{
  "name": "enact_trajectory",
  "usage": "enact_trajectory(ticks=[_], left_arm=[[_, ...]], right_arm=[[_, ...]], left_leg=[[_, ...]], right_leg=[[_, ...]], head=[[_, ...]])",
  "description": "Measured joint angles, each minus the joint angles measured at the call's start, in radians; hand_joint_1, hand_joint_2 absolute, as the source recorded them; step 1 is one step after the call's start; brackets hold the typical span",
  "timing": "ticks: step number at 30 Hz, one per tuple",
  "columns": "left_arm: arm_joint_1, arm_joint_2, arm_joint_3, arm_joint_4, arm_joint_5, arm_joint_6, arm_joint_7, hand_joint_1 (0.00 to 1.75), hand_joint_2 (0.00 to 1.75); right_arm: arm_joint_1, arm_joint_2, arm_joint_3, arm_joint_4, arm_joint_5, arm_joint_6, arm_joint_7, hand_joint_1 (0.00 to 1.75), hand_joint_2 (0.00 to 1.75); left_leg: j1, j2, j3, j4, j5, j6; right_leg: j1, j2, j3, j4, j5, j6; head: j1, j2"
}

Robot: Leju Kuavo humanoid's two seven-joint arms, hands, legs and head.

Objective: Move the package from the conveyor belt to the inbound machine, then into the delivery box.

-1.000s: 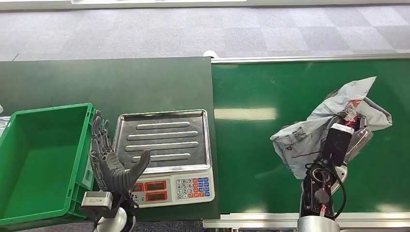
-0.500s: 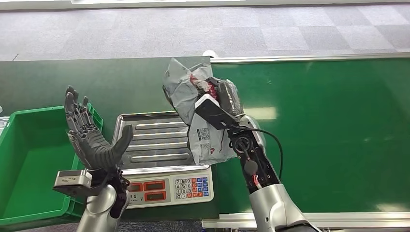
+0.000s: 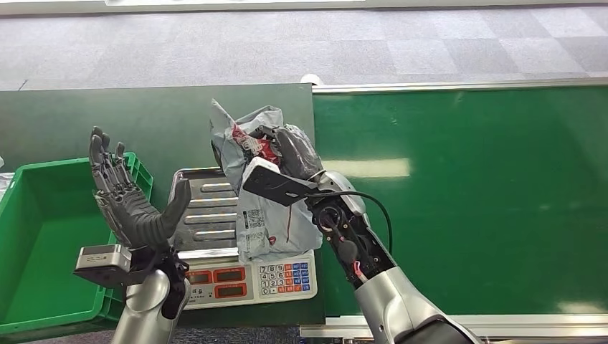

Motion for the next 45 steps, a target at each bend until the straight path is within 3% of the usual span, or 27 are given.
enact_trajectory(ticks=[4, 9, 14, 18, 26, 33, 37, 41, 45], left_arm=[[0.015, -0.002, 0.007, 0.0, -0.007, 0.004, 0.0, 0.0, 1.75], [0.026, -0.004, 0.015, 0.0, -0.009, 0.003, 0.0, 0.0, 1.75], [0.021, -0.014, 0.027, 0.031, -0.032, -0.05, 0.0, 0.0, 1.75], [-0.035, -0.038, 0.042, 0.19, -0.127, -0.133, 0.001, 0.0, 1.75], [-0.178, -0.099, 0.028, 0.491, -0.268, -0.176, 0.045, 0.0, 1.75], [-0.258, -0.122, 0.004, 0.642, -0.388, -0.157, 0.188, 0.0, 1.75], [-0.295, -0.133, -0.017, 0.702, -0.514, -0.079, 0.297, 0.0, 1.75], [-0.33, -0.142, -0.048, 0.76, -0.651, 0.005, 0.411, 1.72, 1.75], [-0.366, -0.145, -0.073, 0.823, -0.751, 0.035, 0.512, 1.75, 1.75]], right_arm=[[-0.019, 0.0, 0.006, 0.045, 0.003, -0.022, 0.075, 0.0, 1.75], [-0.031, -0.001, 0.006, 0.094, 0.009, -0.024, 0.09, 0.0, 1.75], [-0.041, -0.001, -0.001, 0.126, -0.008, -0.05, 0.044, 0.0, 1.75], [-0.043, 0.0, -0.027, 0.111, -0.073, -0.113, -0.029, 0.0, 1.75], [-0.003, 0.0, -0.102, -0.045, -0.195, -0.187, -0.136, 0.0, 1.75], [0.123, 0.001, -0.092, -0.323, -0.276, -0.431, -0.174, 0.0, 1.75], [0.182, 0.0, -0.042, -0.449, -0.247, -0.444, -0.15, 0.0, 1.75], [0.211, 0.0, 0.001, -0.519, -0.223, -0.42, -0.133, 0.0, 1.75], [0.218, 0.0, 0.026, -0.547, -0.215, -0.405, -0.129, 0.0, 1.75]], left_leg=[[0.0, 0.0, 0.0, 0.0, 0.0, 0.0], [0.0, -0.001, 0.0, 0.0, 0.0, 0.0], [0.0, -0.001, 0.0, 0.0, 0.0, 0.0], [0.0, -0.002, 0.0, 0.001, 0.0, 0.0], [0.0, -0.002, 0.0, 0.002, 0.001, 0.001], [0.0, -0.001, -0.001, 0.001, 0.0, 0.0], [0.0, -0.002, -0.001, 0.001, 0.0, 0.0], [0.0, -0.002, -0.001, 0.001, 0.0, 0.0], [0.0, -0.002, -0.001, 0.001, 0.0, 0.001]], right_leg=[[0.0, 0.0, 0.0, 0.0, 0.0, 0.0], [0.0, 0.0, 0.0, 0.0, 0.0, 0.0], [0.0, -0.001, 0.0, 0.0, 0.0, 0.0], [0.0, -0.001, 0.0, 0.0, 0.0, 0.0], [-0.001, -0.002, 0.0, 0.0, 0.001, 0.001], [-0.001, -0.001, -0.001, 0.0, 0.0, 0.001], [0.0, -0.002, -0.001, 0.0, 0.0, 0.0], [0.0, -0.002, -0.001, 0.0, 0.0, 0.0], [-0.001, -0.002, -0.001, 0.0, 0.0, 0.0]], head=[[0.0, 0.0], [0.0, 0.0], [0.0, 0.0], [0.0, 0.0], [0.0, 0.0], [0.0, 0.0], [0.0, 0.0], [0.0, 0.0], [0.0, 0.0]])
